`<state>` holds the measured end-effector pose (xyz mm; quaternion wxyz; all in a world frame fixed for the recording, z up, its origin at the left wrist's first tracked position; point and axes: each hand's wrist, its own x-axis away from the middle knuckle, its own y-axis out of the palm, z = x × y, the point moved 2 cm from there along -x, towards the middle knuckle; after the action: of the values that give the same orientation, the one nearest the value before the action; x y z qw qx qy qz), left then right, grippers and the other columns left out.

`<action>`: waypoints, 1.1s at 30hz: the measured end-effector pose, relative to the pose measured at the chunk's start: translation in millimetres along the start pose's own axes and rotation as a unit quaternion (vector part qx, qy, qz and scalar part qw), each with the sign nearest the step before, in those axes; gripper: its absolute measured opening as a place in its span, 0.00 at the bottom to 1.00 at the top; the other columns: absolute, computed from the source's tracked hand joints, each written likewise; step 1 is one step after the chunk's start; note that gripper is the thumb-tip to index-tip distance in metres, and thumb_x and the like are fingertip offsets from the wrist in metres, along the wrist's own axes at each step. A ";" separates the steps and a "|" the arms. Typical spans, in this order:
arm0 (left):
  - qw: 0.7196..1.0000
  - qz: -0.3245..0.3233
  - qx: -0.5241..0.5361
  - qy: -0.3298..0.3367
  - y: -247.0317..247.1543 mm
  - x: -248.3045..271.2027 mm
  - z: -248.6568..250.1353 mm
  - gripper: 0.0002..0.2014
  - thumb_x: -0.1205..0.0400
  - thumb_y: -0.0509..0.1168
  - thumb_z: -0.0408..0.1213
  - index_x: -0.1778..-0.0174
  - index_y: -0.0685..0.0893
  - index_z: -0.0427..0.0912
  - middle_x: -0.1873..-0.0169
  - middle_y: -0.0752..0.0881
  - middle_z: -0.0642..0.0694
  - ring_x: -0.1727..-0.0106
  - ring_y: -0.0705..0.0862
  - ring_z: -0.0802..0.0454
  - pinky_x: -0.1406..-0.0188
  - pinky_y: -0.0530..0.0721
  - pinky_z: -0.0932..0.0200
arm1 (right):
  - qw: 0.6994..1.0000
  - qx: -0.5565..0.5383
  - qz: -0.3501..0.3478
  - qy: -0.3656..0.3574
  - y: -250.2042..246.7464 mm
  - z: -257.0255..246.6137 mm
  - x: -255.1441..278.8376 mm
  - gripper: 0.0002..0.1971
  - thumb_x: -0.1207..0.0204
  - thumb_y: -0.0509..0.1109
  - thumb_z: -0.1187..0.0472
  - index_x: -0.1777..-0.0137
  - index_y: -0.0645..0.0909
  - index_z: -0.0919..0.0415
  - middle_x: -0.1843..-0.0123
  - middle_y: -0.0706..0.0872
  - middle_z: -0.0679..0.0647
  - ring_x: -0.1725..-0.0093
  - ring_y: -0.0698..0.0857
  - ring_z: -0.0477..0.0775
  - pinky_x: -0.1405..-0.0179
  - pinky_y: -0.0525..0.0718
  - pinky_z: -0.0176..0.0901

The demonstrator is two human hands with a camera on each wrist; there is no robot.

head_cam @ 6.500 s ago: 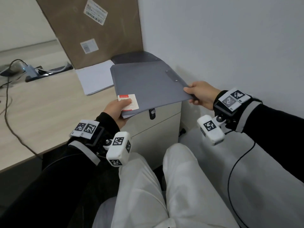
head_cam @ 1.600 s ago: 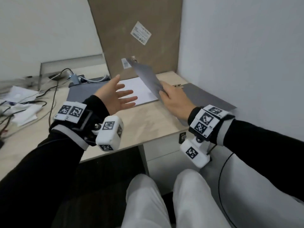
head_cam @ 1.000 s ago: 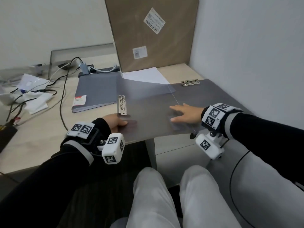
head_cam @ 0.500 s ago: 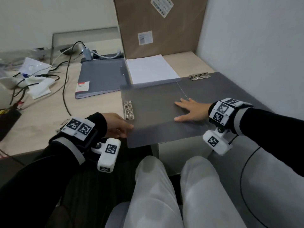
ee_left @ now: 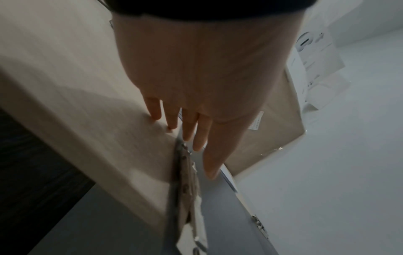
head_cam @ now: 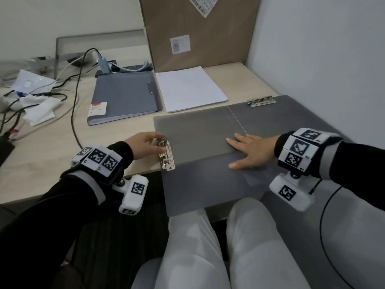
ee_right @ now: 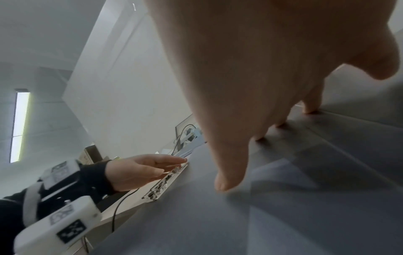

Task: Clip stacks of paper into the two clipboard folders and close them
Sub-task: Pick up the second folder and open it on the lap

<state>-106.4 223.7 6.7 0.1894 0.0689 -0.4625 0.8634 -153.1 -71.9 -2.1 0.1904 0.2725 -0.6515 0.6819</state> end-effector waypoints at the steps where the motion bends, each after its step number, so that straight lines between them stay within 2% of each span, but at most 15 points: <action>1: 1.000 -0.009 -0.003 0.005 1.0 -1.0 0.3 0.28 0.22 0.69 0.42 0.25 0.72 0.48 0.23 0.72 0.47 0.22 0.68 0.49 0.24 0.63 0.57 | 1.000 -0.009 0.011 -0.003 -3.2 -0.2 1.0 0.48 0.27 0.56 0.28 0.16 0.35 0.45 0.13 0.37 0.51 0.14 0.43 0.61 0.17 0.49 0.60; 3: 1.000 -0.024 0.000 0.015 1.9 -3.5 0.9 0.29 0.22 0.69 0.42 0.24 0.71 0.49 0.22 0.69 0.50 0.21 0.67 0.50 0.22 0.61 0.58 | 0.999 -0.030 0.039 -0.011 -12.1 -3.9 -1.0 0.46 0.26 0.57 0.30 0.15 0.40 0.48 0.13 0.40 0.55 0.14 0.47 0.61 0.16 0.49 0.57; 6: 0.998 -0.063 -0.017 0.025 1.7 -6.3 0.0 0.36 0.25 0.72 0.45 0.22 0.67 0.51 0.20 0.65 0.54 0.19 0.63 0.53 0.23 0.58 0.62 | 0.997 -0.038 0.065 -0.028 -27.2 -13.4 -12.6 0.47 0.27 0.59 0.30 0.15 0.41 0.49 0.13 0.40 0.56 0.15 0.41 0.62 0.16 0.45 0.56; 7: 0.996 -0.084 -0.033 0.025 1.5 -6.5 -1.1 0.42 0.30 0.74 0.50 0.20 0.64 0.52 0.19 0.62 0.54 0.18 0.61 0.54 0.23 0.56 0.62 | 0.997 -0.041 0.066 -0.030 -31.6 -16.5 -17.5 0.48 0.28 0.60 0.29 0.15 0.41 0.48 0.13 0.39 0.54 0.15 0.39 0.62 0.16 0.44 0.59; 9: 0.988 -0.127 -0.078 0.034 0.6 -4.5 -3.4 0.62 0.48 0.73 0.70 0.18 0.56 0.53 0.17 0.55 0.57 0.17 0.57 0.55 0.18 0.54 0.59 | 0.997 -0.046 0.060 -0.032 -37.6 -21.7 -27.0 0.50 0.30 0.61 0.28 0.16 0.39 0.45 0.13 0.37 0.50 0.15 0.36 0.61 0.17 0.42 0.63; 10: 0.985 -0.139 -0.094 0.037 -0.1 -3.3 -4.6 0.70 0.57 0.70 0.75 0.17 0.54 0.53 0.17 0.53 0.58 0.17 0.55 0.56 0.18 0.52 0.58 | 0.997 -0.047 0.052 -0.032 -38.8 -23.7 -30.7 0.50 0.30 0.61 0.28 0.16 0.38 0.44 0.14 0.36 0.49 0.15 0.35 0.61 0.18 0.42 0.65; 12: 0.982 -0.149 -0.107 0.046 -0.7 -3.6 -7.5 0.75 0.62 0.68 0.78 0.17 0.51 0.51 0.17 0.49 0.58 0.16 0.51 0.58 0.18 0.50 0.60 | 0.998 -0.042 0.034 -0.031 -37.3 -24.7 -36.8 0.52 0.32 0.62 0.27 0.17 0.34 0.43 0.14 0.33 0.48 0.16 0.34 0.60 0.18 0.42 0.67; 14: 0.980 -0.154 -0.117 0.050 0.6 -4.1 -7.1 0.68 0.50 0.72 0.72 0.16 0.49 0.49 0.16 0.47 0.57 0.16 0.49 0.58 0.18 0.48 0.61 | 0.999 -0.033 0.026 -0.033 -33.8 -23.1 -40.1 0.54 0.33 0.62 0.26 0.18 0.31 0.41 0.15 0.31 0.47 0.16 0.32 0.59 0.19 0.41 0.69; 16: 0.980 -0.146 -0.131 0.044 4.0 -3.3 -4.4 0.56 0.33 0.76 0.53 0.16 0.47 0.47 0.16 0.45 0.54 0.16 0.47 0.58 0.19 0.47 0.62 | 0.998 -0.035 0.026 -0.039 -31.0 -20.7 -41.1 0.54 0.34 0.62 0.25 0.18 0.30 0.40 0.15 0.29 0.45 0.16 0.31 0.57 0.20 0.40 0.70; 20: 0.982 -0.121 -0.138 0.047 7.6 -6.3 -2.9 0.52 0.29 0.75 0.44 0.16 0.48 0.43 0.16 0.47 0.50 0.15 0.48 0.55 0.21 0.48 0.66 | 0.998 -0.043 0.031 -0.046 -27.6 -18.3 -42.6 0.54 0.34 0.62 0.25 0.18 0.30 0.39 0.16 0.29 0.45 0.16 0.30 0.56 0.21 0.38 0.73; 25: 0.982 -0.092 -0.150 0.067 10.0 -7.1 -2.7 0.53 0.31 0.77 0.47 0.17 0.50 0.43 0.16 0.51 0.49 0.16 0.53 0.53 0.19 0.52 0.61 | 0.996 -0.054 0.040 -0.052 -25.6 -17.8 -43.5 0.54 0.34 0.62 0.26 0.18 0.31 0.39 0.15 0.29 0.45 0.16 0.31 0.56 0.21 0.39 0.74; 27: 0.985 -0.111 -0.114 0.062 4.3 -8.2 -4.6 0.59 0.40 0.77 0.60 0.17 0.54 0.47 0.17 0.55 0.52 0.17 0.56 0.55 0.18 0.53 0.60 | 0.996 -0.057 0.043 -0.051 -25.7 -18.4 -42.5 0.54 0.34 0.62 0.26 0.18 0.32 0.39 0.15 0.30 0.45 0.16 0.31 0.56 0.21 0.39 0.74; 29: 0.992 -0.111 -0.007 0.053 -6.7 -7.5 -7.2 0.63 0.55 0.73 0.73 0.21 0.64 0.55 0.22 0.66 0.56 0.20 0.62 0.59 0.20 0.58 0.59 | 0.996 -0.060 0.049 -0.048 -25.8 -19.0 -41.3 0.54 0.34 0.63 0.26 0.18 0.33 0.39 0.15 0.31 0.45 0.16 0.32 0.56 0.21 0.40 0.73; 31: 0.991 -0.087 0.077 0.063 -16.8 -7.2 -8.6 0.46 0.55 0.75 0.70 0.36 0.78 0.68 0.30 0.73 0.62 0.24 0.66 0.62 0.25 0.60 0.61 | 0.996 -0.063 0.054 -0.044 -25.6 -20.0 -40.4 0.54 0.34 0.63 0.26 0.18 0.33 0.39 0.15 0.31 0.45 0.16 0.32 0.56 0.21 0.40 0.73; 33: 0.990 -0.072 0.093 0.082 -22.4 -6.2 -2.3 0.24 0.45 0.78 0.62 0.52 0.87 0.68 0.35 0.78 0.61 0.29 0.73 0.62 0.27 0.62 0.60 | 0.995 -0.070 0.053 -0.040 -23.5 -23.6 -39.7 0.54 0.34 0.63 0.25 0.17 0.33 0.39 0.15 0.31 0.45 0.16 0.32 0.57 0.21 0.40 0.73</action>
<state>-91.8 235.3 20.9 0.2814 0.0487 -0.3566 0.8896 -110.6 -42.9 -8.3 0.1461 0.2504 -0.7180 0.6328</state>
